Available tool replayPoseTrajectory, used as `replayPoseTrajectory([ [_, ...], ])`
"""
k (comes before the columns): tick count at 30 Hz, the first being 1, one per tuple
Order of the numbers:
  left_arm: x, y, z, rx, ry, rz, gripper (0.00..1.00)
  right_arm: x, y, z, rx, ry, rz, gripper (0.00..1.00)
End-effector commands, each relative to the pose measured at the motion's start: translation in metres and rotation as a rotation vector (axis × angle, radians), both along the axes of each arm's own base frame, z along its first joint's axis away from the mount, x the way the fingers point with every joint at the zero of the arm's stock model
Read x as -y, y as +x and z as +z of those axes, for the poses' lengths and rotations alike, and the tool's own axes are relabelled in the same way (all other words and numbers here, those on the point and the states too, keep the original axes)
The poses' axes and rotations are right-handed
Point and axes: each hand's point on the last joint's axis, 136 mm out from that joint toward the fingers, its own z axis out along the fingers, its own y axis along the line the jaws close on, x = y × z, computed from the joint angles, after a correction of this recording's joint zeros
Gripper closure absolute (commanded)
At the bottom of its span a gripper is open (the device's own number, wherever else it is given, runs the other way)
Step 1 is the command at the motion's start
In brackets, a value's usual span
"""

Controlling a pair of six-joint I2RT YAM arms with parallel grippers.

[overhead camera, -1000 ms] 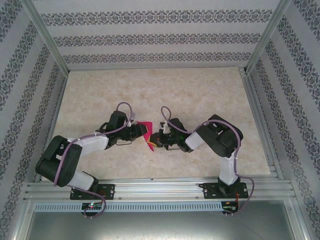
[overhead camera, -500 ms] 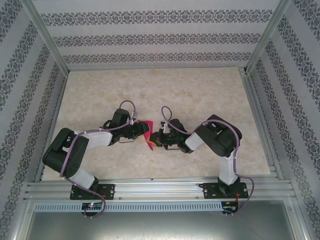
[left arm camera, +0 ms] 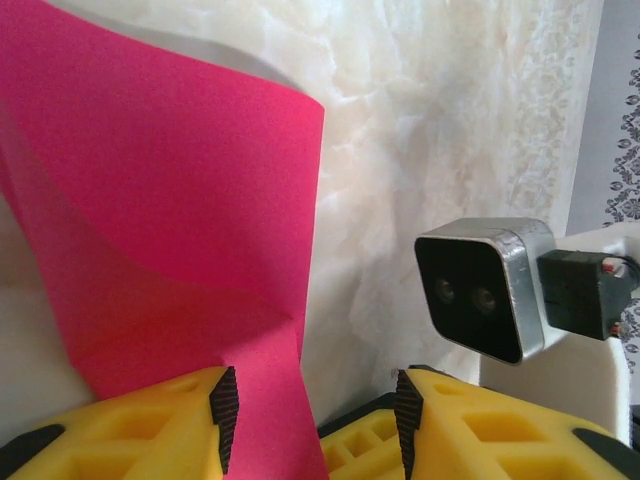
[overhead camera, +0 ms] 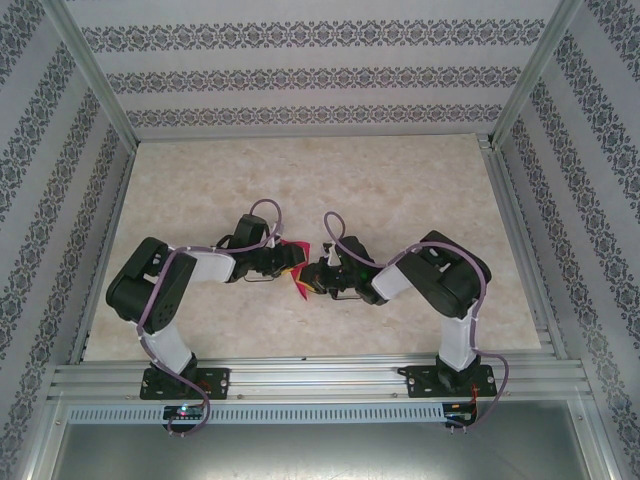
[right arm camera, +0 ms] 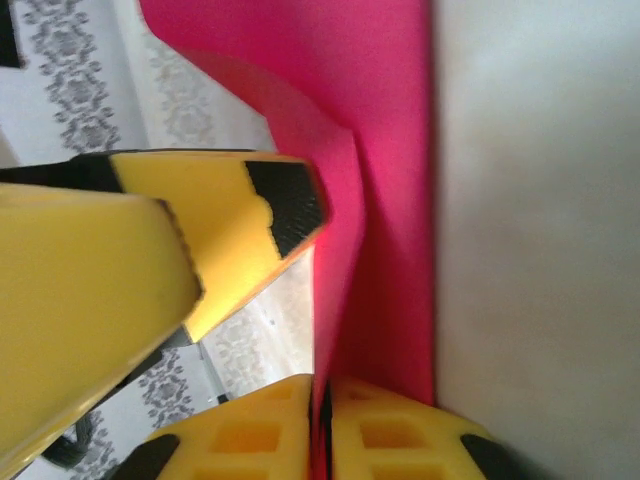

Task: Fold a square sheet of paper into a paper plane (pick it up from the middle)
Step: Fold the wing for the fifth time at the center of the table.

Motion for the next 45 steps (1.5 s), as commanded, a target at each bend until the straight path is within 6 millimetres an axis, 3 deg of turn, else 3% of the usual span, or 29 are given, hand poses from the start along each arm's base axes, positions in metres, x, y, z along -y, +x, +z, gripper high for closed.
replayPoseTrajectory([
  [1, 0.003, -0.012, -0.024, -0.051, 0.038, -0.042, 0.52, 0.023, -0.017, -0.031, -0.081, -0.174, 0.009, 0.85],
  [4, 0.002, -0.013, -0.024, -0.05, 0.049, -0.049, 0.52, 0.025, -0.02, -0.023, -0.073, -0.174, 0.015, 0.78],
  [11, 0.003, -0.015, -0.023, -0.053, 0.07, -0.075, 0.52, 0.023, -0.022, -0.003, -0.033, -0.19, 0.069, 0.78],
  [13, 0.003, -0.016, -0.023, -0.054, 0.07, -0.076, 0.52, 0.024, -0.024, -0.002, -0.027, -0.201, 0.076, 0.83],
  [19, 0.007, -0.016, -0.022, -0.057, 0.066, -0.079, 0.52, 0.019, -0.039, -0.01, -0.048, -0.243, 0.149, 0.84],
  [28, 0.009, -0.018, -0.02, -0.06, 0.072, -0.09, 0.52, 0.029, -0.028, 0.018, 0.025, -0.274, 0.075, 0.76],
  [32, 0.009, -0.02, -0.02, -0.061, 0.076, -0.097, 0.52, 0.019, -0.03, 0.025, 0.02, -0.233, 0.086, 0.73],
  [39, 0.01, -0.019, -0.018, -0.058, 0.076, -0.107, 0.52, 0.003, -0.028, 0.019, 0.009, -0.239, 0.11, 0.72],
  [45, 0.011, -0.019, -0.016, -0.055, 0.075, -0.109, 0.52, 0.004, -0.032, 0.006, -0.012, -0.265, 0.119, 0.82],
])
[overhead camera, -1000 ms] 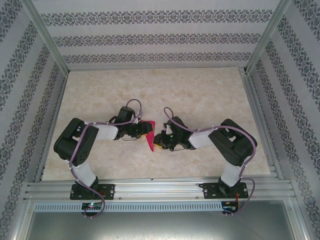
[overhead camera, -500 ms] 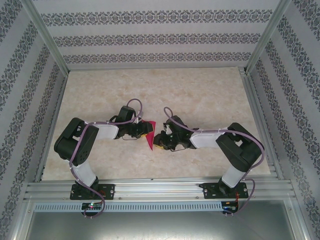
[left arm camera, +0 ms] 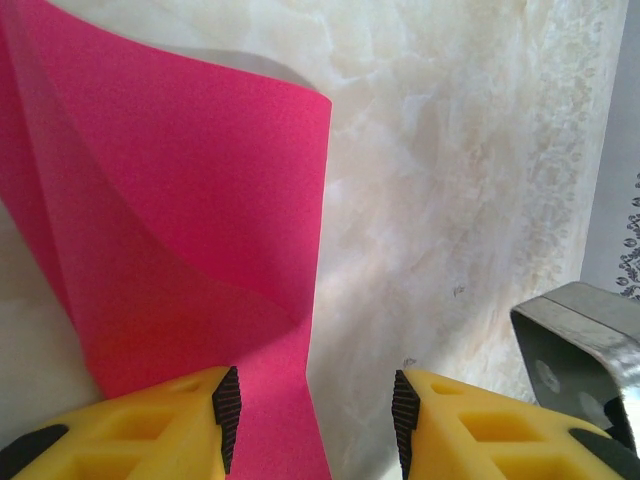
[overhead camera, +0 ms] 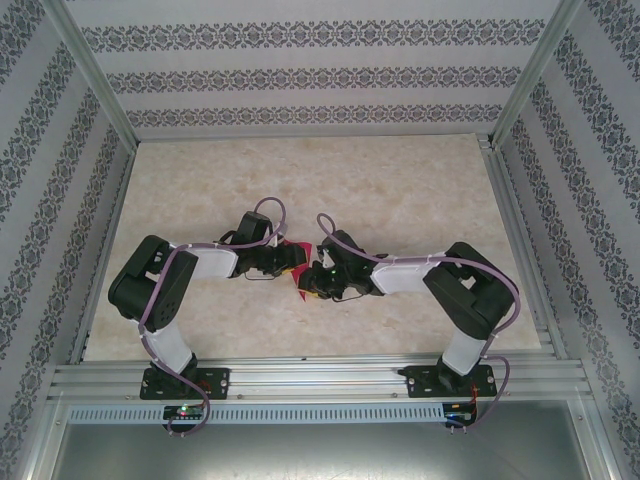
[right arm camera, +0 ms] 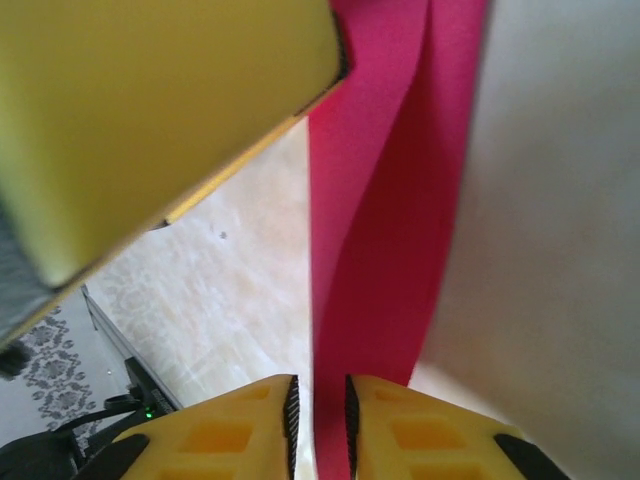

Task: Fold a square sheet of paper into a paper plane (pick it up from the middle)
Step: Fold the wing for the fifth time at the center of the table.

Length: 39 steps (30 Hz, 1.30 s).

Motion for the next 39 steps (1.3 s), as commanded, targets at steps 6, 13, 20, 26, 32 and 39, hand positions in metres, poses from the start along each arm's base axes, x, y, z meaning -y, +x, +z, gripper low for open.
replayPoseTrajectory([
  [6, 0.008, -0.017, -0.016, -0.057, 0.037, -0.05, 0.52, -0.002, -0.017, -0.022, -0.037, -0.043, 0.056, 0.9],
  [13, 0.008, -0.018, -0.017, -0.065, 0.04, -0.046, 0.52, 0.005, -0.023, -0.032, -0.039, -0.119, 0.07, 0.87],
  [20, 0.008, -0.021, -0.018, -0.069, 0.044, -0.053, 0.52, 0.004, -0.015, -0.011, 0.002, -0.108, 0.043, 0.81],
  [26, 0.008, -0.021, -0.019, -0.071, 0.048, -0.058, 0.53, 0.0, -0.014, -0.007, -0.001, -0.081, 0.035, 0.81],
  [32, 0.007, -0.022, -0.019, -0.073, 0.052, -0.059, 0.53, 0.0, -0.021, -0.018, -0.026, -0.095, 0.057, 0.9],
  [39, 0.007, -0.02, -0.019, -0.08, 0.051, -0.046, 0.53, 0.013, -0.05, -0.058, -0.124, -0.222, 0.102, 0.93],
])
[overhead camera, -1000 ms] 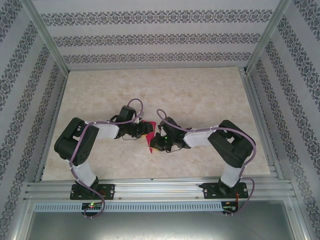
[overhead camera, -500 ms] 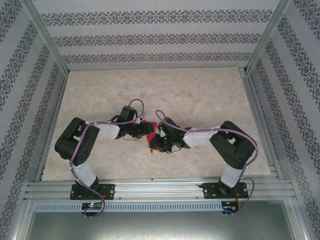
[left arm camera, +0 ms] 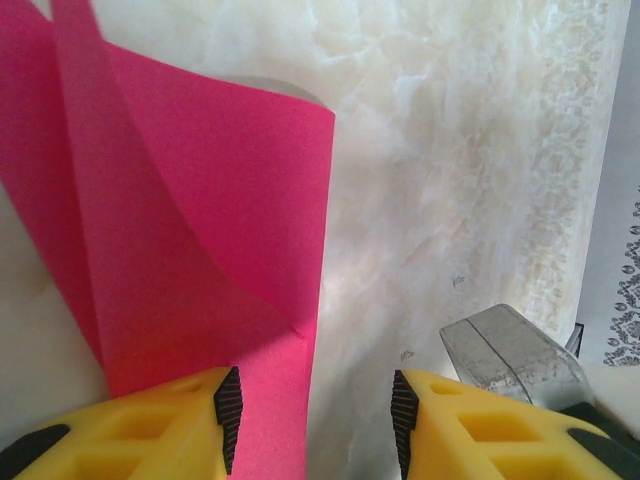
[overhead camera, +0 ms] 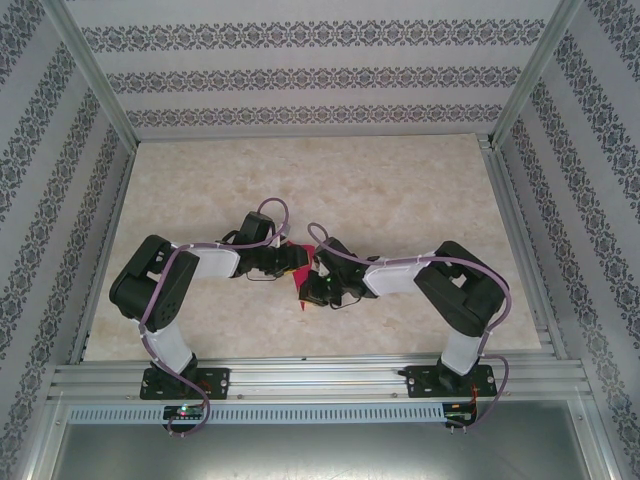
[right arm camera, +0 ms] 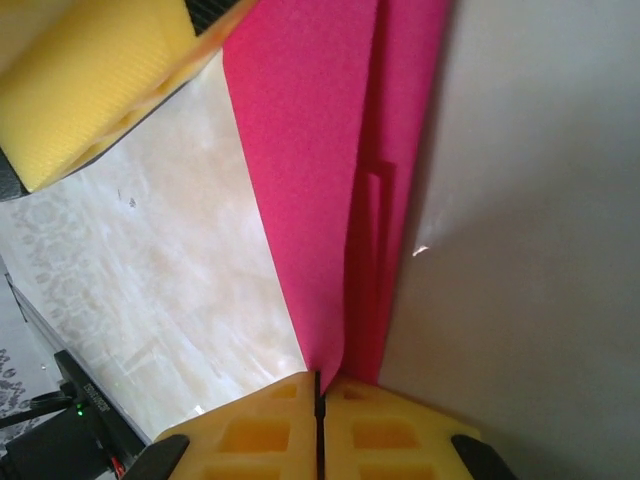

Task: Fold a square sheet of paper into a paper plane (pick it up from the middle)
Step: Fold the wing for the fifth time at the center of the table.

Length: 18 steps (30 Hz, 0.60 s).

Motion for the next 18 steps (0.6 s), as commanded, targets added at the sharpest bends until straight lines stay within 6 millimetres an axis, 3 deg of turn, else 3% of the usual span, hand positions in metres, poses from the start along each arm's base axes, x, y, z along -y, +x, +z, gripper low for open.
replayPoseTrajectory([
  [1, 0.003, -0.017, -0.019, -0.08, 0.044, -0.025, 0.53, 0.019, -0.032, -0.038, -0.106, -0.144, 0.041, 0.93],
  [7, 0.001, -0.018, -0.02, -0.086, 0.049, -0.024, 0.53, 0.027, -0.026, -0.03, -0.084, -0.146, 0.006, 0.89],
  [12, 0.002, -0.018, -0.021, -0.088, 0.05, -0.026, 0.53, 0.018, -0.018, -0.009, -0.049, -0.077, 0.005, 0.84],
  [18, 0.002, -0.019, -0.021, -0.091, 0.053, -0.034, 0.53, 0.015, -0.02, -0.005, -0.053, -0.046, 0.007, 0.83],
])
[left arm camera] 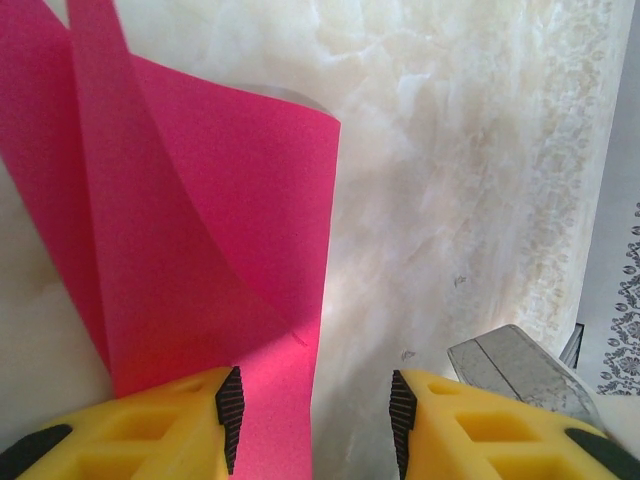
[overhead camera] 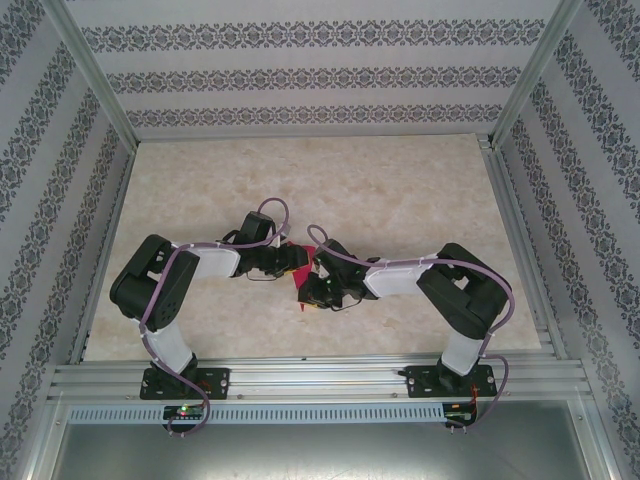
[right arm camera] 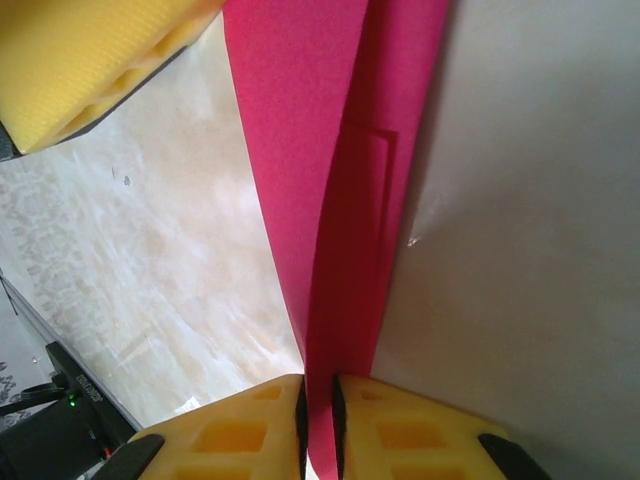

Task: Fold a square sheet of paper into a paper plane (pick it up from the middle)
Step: Fold the wing for the fifth time at the center of the table.

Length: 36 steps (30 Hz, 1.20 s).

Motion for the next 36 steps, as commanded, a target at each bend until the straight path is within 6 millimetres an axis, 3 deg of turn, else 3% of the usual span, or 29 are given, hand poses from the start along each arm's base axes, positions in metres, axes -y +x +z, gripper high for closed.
replayPoseTrajectory([
  [1, 0.002, -0.019, -0.021, -0.084, 0.05, -0.034, 0.54, 0.013, -0.014, -0.009, -0.059, -0.038, -0.003, 0.83],
  [7, 0.002, -0.019, -0.022, -0.088, 0.05, -0.034, 0.53, 0.021, -0.025, -0.024, -0.099, -0.075, -0.001, 0.94],
  [12, 0.002, -0.019, -0.023, -0.093, 0.052, -0.032, 0.54, 0.029, -0.029, -0.032, -0.109, -0.116, -0.007, 0.89],
  [15, 0.002, -0.02, -0.023, -0.098, 0.052, -0.034, 0.54, 0.024, -0.022, -0.019, -0.075, -0.075, -0.005, 0.88],
  [19, 0.002, -0.02, -0.025, -0.104, 0.058, -0.036, 0.54, 0.02, -0.005, 0.014, 0.02, -0.016, -0.035, 0.77],
  [24, 0.002, -0.02, -0.025, -0.108, 0.059, -0.039, 0.54, 0.019, 0.008, 0.04, 0.103, 0.027, -0.069, 0.76],
  [27, 0.002, -0.021, -0.026, -0.111, 0.059, -0.039, 0.54, 0.0, 0.014, 0.057, 0.14, 0.115, -0.043, 0.81],
  [30, 0.002, -0.021, -0.025, -0.111, 0.059, -0.044, 0.54, -0.016, 0.018, 0.056, 0.126, 0.124, -0.025, 0.88],
  [36, 0.002, -0.024, -0.026, -0.115, 0.061, -0.047, 0.54, -0.02, 0.034, 0.039, 0.109, 0.14, -0.084, 0.92],
])
